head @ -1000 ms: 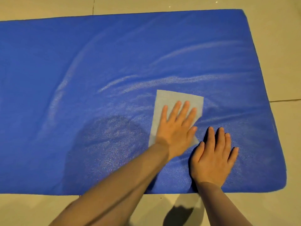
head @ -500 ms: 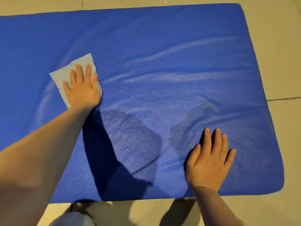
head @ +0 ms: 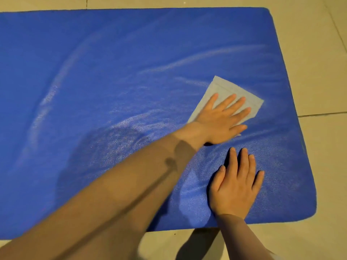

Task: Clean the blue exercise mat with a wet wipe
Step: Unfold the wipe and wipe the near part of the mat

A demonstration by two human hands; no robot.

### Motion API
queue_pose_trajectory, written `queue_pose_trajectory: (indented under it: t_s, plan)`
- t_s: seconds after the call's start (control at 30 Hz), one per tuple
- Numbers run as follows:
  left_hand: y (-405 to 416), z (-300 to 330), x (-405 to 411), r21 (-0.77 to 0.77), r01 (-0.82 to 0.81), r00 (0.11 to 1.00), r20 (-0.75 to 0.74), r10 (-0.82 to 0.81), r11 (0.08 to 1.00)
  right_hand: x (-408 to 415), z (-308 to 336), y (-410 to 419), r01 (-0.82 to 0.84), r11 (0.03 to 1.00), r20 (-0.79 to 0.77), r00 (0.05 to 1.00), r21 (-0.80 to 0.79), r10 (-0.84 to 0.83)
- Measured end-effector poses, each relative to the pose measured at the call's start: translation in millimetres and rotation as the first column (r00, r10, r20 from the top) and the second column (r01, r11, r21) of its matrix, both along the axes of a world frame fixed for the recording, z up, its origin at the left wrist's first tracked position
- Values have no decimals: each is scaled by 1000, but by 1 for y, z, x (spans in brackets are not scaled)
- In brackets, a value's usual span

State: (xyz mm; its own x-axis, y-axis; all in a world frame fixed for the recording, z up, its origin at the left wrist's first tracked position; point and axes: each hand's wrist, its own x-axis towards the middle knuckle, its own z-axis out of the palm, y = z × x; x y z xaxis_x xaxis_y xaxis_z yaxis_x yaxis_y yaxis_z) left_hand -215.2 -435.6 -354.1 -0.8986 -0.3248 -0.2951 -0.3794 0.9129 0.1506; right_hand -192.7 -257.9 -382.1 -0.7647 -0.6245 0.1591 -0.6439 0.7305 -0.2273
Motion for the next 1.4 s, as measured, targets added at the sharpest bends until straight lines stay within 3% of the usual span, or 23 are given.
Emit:
queue_pose_trajectory:
  t_s: [0.07, 0.17, 0.27, 0.37, 0.43, 0.5, 0.57, 0.6, 0.67, 0.73, 0.83, 0.93, 1.07, 1.13, 1.27, 1.33, 1.4]
  plan:
    - [-27, -1, 17, -18, 17, 1000, 3, -17, 1000, 0, 1, 1, -1, 1000, -2, 1000, 6, 1]
    - [-87, -3, 64, 10, -264, 964, -14, 264, 965, 1, 1, 1, -7, 1000, 0, 1000, 9, 7]
    - [-134, -3, 139, -10, -520, 854, -36, 520, 854, 0, 2, 1, -5, 1000, 19, 1000, 8, 5]
    - [-153, -2, 223, -21, -826, 563, -67, 823, 563, 0, 3, 2, -2, 1000, 29, 1000, 11, 1]
    - [-149, -2, 253, -12, -934, 357, -72, 931, 357, 0, 4, 1, -10, 1000, 53, 999, 10, 9]
    - [-144, -4, 252, -3, -962, 273, -71, 959, 274, 0, 5, 0, -4, 1000, 71, 997, 18, 3]
    - [-139, -4, 237, -1, -958, 285, -52, 957, 286, 2, 8, 0, 0, 1000, 69, 998, 25, -2]
    - [-137, -6, 225, -21, -940, 341, -54, 938, 341, 3, 11, -2, 15, 1000, 81, 997, 13, -16]
    - [-130, -11, 194, -38, -865, 502, -75, 862, 500, 2, 21, -20, 42, 997, 138, 990, -59, -33]
    - [-116, -14, 153, -37, -752, 658, -108, 746, 658, -3, 30, -54, -25, 989, 169, 984, -147, 50]
    - [-89, -21, 88, -44, -546, 833, -136, 536, 837, -25, 35, -130, -130, 962, 101, 982, -239, 158]
    - [-78, -18, 41, -46, -358, 925, -152, 348, 933, -61, 23, -183, -33, 971, 159, 985, -238, 72]
    - [-119, -19, 35, -78, -174, 972, -175, 158, 982, -77, -1, -186, -71, 967, 166, 980, -244, 113]
    - [-151, -23, 51, -109, -187, 967, -197, 163, 976, -75, -3, -185, -72, 969, 124, 987, -235, 103]
    - [-211, -21, 95, -47, -525, 842, -173, 511, 850, -75, -2, -189, -114, 986, 56, 991, -124, 122]
    - [-237, -16, 126, -33, -708, 701, -148, 697, 705, -74, 0, -190, -99, 991, 56, 993, -91, 104]
    - [-250, -11, 159, -17, -882, 468, -134, 873, 471, -71, -1, -190, -68, 995, 83, 994, -71, 74]
